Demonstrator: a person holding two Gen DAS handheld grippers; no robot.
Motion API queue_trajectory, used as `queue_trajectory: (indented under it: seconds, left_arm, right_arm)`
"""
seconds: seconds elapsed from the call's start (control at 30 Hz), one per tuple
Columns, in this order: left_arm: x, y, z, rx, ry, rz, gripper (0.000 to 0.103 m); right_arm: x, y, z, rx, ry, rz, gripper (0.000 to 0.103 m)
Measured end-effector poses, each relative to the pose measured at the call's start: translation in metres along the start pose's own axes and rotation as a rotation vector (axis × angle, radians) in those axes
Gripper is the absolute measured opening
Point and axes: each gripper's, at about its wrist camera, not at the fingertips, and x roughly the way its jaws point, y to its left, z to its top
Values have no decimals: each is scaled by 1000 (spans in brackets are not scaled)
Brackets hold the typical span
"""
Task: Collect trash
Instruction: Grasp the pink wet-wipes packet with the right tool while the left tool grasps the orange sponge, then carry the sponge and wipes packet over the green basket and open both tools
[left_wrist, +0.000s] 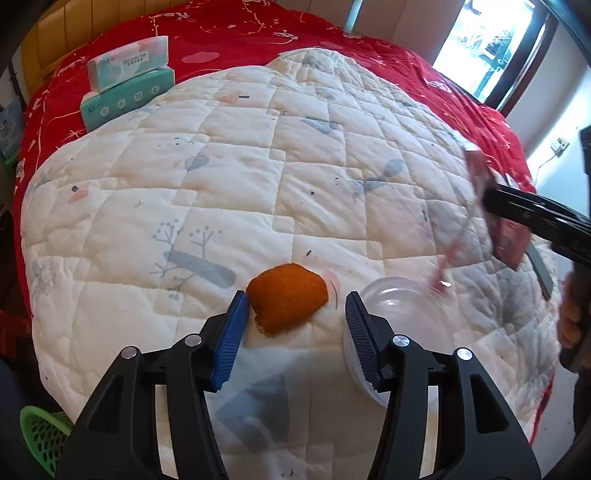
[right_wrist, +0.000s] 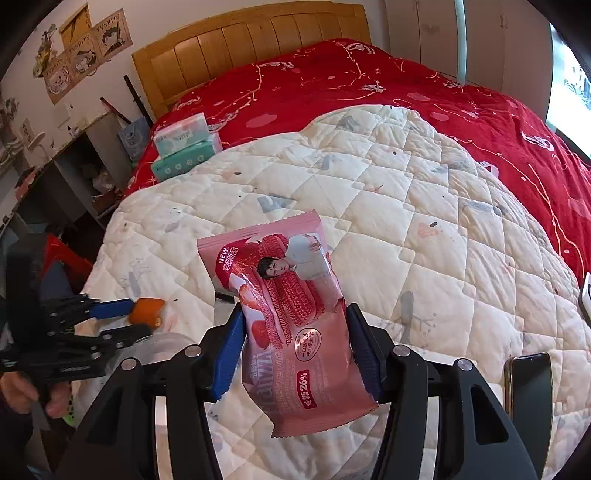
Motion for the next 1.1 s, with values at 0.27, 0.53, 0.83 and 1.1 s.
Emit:
queue_trajectory:
  seconds: [0.27,0.53,0.83,1.1]
  left_arm:
    - [-9,0,-3,-19,-33,15,36]
    - [-77,20,-32,-89,-130,-7,34]
    - [-168,77,-100,-169,-233,97,34]
    - [-209,139,-172,-279,-219,197,34]
  right_arm:
    - [-20,14,-8,-16,-30,15,53]
    - [-51,53,-17,-33,-68,76,53]
    - [-74,128,-38,-114,-72,148,53]
    - [-74,196,-55,-160,-48,236,53]
